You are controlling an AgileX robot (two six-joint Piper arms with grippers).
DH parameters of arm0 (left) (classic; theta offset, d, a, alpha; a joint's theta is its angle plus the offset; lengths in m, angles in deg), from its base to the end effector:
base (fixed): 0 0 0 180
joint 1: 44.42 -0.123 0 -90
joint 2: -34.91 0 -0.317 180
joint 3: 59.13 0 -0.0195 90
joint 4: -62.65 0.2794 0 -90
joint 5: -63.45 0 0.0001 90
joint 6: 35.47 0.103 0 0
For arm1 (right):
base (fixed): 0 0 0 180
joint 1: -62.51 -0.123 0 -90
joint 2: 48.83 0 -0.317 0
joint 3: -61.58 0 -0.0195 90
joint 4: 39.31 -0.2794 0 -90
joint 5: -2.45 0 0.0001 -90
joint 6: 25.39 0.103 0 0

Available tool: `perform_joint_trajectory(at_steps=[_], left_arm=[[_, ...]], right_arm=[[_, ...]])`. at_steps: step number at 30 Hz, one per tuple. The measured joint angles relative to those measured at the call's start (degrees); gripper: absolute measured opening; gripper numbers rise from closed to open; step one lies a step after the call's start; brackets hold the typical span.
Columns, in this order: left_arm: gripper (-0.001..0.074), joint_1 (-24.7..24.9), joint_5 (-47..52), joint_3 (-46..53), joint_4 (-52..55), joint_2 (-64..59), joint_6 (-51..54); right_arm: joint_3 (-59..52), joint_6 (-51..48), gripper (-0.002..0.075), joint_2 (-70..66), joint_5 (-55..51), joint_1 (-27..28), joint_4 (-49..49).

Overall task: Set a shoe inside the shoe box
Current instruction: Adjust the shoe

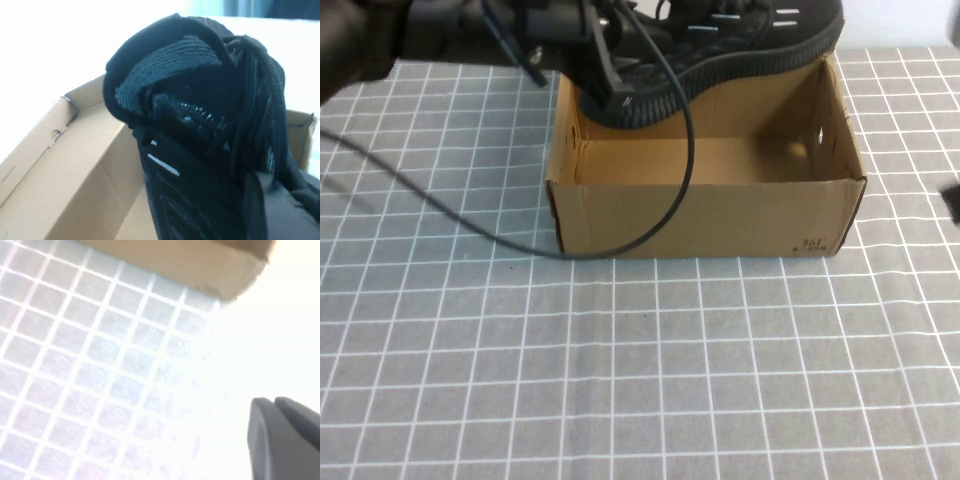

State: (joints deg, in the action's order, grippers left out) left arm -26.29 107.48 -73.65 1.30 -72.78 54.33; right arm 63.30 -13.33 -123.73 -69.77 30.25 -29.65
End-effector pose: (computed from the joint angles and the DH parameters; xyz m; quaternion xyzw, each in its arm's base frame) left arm 0.4065 -0.1993 0.3906 0.5228 0.6426 -0.1924 0.5261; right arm 0.2094 0.1127 0.4451 -0.1675 0.9365 0.0338 0.3062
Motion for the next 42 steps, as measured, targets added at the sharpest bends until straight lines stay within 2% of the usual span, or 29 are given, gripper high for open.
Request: perform_joint_trajectory(at_steps=[11, 22, 42], left_arm=[[0.0019, -1.3, 9.3, -17.1, 3.6, -14.9, 1.8], [0.0019, -4.6, 18.0, -26.9, 4.5, -24.8, 3.6], [0.0019, -4.6, 16.5, -29.2, 4.3, -30.2, 9.1]], right_arm=[[-13.6, 6.8, -0.0016, 10.3, 1.3, 0.0, 9.3], [-19.1, 9.8, -0.0016, 17.1, 1.5, 0.0, 10.4], [-19.4, 10.9, -0.0016, 17.1, 1.5, 0.0, 10.4]])
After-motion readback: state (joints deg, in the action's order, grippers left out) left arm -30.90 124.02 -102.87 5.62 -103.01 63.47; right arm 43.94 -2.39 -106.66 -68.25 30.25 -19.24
